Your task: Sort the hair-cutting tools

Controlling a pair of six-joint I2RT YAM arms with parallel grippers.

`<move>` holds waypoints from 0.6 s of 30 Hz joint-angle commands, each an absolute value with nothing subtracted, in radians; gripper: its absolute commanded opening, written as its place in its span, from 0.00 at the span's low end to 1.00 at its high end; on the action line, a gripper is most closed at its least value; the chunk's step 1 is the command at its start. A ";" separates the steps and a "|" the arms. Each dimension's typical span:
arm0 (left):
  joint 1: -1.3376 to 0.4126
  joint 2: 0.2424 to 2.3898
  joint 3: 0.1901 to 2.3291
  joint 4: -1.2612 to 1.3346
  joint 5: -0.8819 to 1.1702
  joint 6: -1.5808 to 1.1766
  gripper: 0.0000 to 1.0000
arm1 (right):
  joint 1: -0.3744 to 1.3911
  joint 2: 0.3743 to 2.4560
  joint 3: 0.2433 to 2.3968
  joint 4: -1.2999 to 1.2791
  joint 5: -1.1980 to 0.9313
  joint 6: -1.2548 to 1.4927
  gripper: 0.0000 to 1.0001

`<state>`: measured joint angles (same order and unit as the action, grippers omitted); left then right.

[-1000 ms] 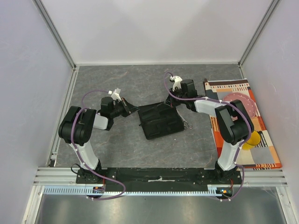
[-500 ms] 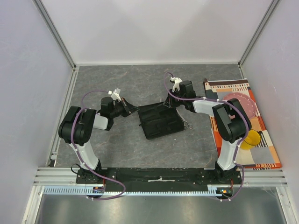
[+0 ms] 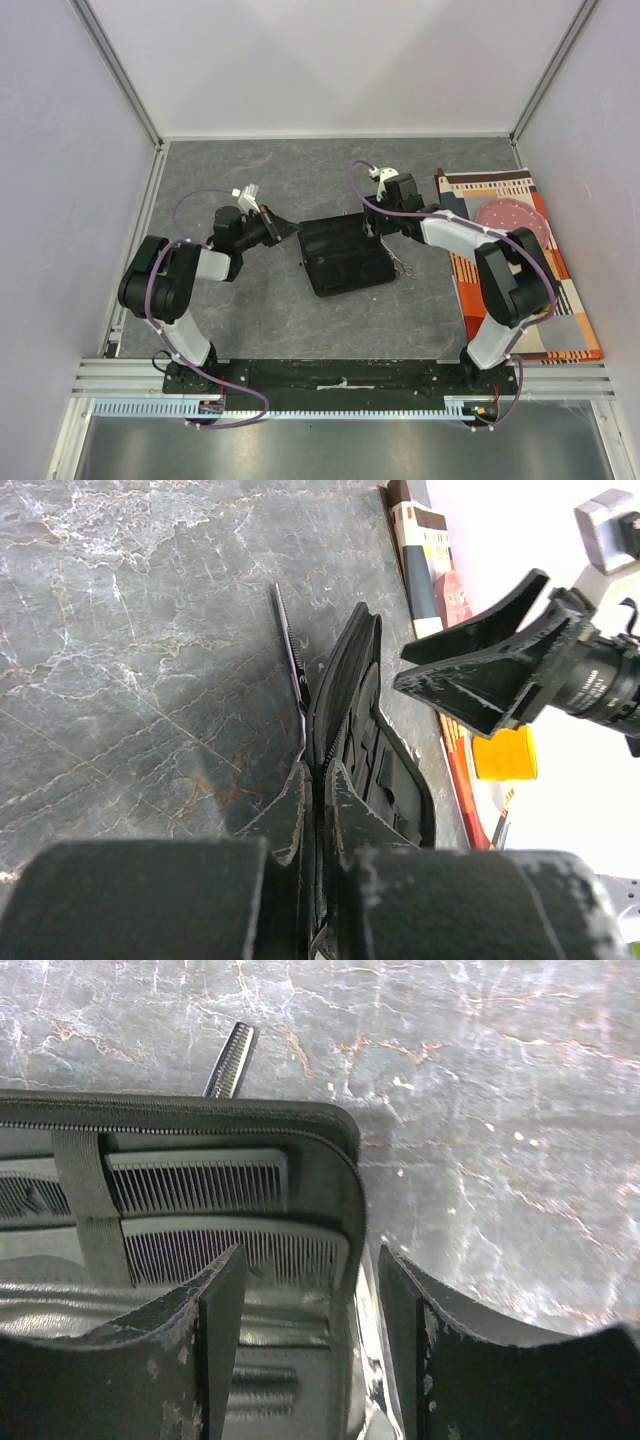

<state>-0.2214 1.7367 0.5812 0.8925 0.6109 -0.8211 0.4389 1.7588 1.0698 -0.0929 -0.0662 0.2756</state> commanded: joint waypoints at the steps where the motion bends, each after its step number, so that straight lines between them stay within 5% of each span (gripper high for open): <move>1: -0.225 1.674 0.548 0.956 0.604 -0.822 0.02 | 0.437 1.632 1.040 -0.170 -0.024 0.262 0.63; 7: -0.224 1.632 0.494 0.945 0.558 -0.810 0.02 | 0.439 1.585 0.985 -0.150 -0.020 0.308 0.54; 12: -0.224 1.628 0.482 0.950 0.548 -0.811 0.02 | 0.439 1.663 0.988 -0.088 -0.064 0.360 0.20; 18: -0.224 1.621 0.480 0.948 0.554 -0.811 0.02 | 0.440 1.744 1.002 -0.022 -0.054 0.391 0.10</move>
